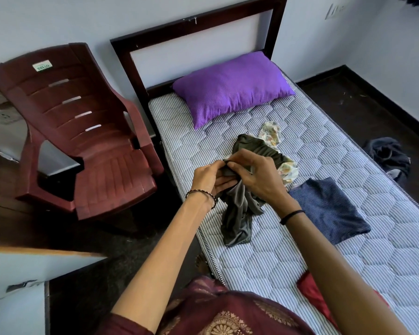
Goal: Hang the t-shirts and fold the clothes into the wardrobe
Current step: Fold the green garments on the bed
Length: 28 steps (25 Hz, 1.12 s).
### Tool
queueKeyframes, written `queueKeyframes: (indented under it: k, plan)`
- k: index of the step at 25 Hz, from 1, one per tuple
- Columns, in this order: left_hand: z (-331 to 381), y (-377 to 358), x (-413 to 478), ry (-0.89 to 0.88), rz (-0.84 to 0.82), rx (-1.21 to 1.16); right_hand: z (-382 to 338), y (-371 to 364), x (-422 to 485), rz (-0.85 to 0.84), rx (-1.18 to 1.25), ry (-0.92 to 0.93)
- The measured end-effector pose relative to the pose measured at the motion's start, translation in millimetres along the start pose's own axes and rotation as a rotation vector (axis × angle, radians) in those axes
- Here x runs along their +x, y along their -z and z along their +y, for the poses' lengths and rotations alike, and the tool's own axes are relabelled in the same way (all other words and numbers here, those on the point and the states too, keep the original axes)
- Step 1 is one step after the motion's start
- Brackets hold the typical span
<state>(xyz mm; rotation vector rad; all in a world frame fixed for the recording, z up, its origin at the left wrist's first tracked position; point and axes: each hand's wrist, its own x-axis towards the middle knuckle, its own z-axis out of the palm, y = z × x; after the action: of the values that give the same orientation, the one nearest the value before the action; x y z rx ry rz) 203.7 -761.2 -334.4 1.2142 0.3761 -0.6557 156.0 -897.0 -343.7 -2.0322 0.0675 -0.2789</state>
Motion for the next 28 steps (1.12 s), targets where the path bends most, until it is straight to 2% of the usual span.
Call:
queueKeyframes:
  k: [5, 9, 15, 19, 23, 25, 28]
  plan:
    - [4.7, 3.8, -1.7, 0.083, 0.036, -0.072, 1.0, -3.1, -8.8, 0.018, -0.079, 0.132]
    - [8.0, 4.3, -0.5, 0.083, 0.061, -0.08, 2.4, -12.3, -9.7, 0.026, -0.212, 0.192]
    - [4.8, 17.6, 5.7, 0.191, 0.093, -0.012, 3.9, -14.9, -13.7, -0.072, -0.213, 0.161]
    - [4.2, 25.2, 8.2, 0.247, 0.096, -0.009, 3.5, -22.4, -13.2, -0.041, -0.206, 0.142]
    - [7.2, 29.0, 1.3, 0.256, 0.021, 0.018, -2.9, -24.7, -7.6, -0.009, -0.149, 0.097]
    - [10.1, 25.5, -1.0, 0.201, 0.041, 0.096, -8.1, -23.6, -3.2, 0.016, -0.121, 0.057]
    - [14.9, 26.4, 1.6, -0.092, 0.195, 0.347, -15.2, -17.5, 5.1, 0.038, -0.092, -0.024]
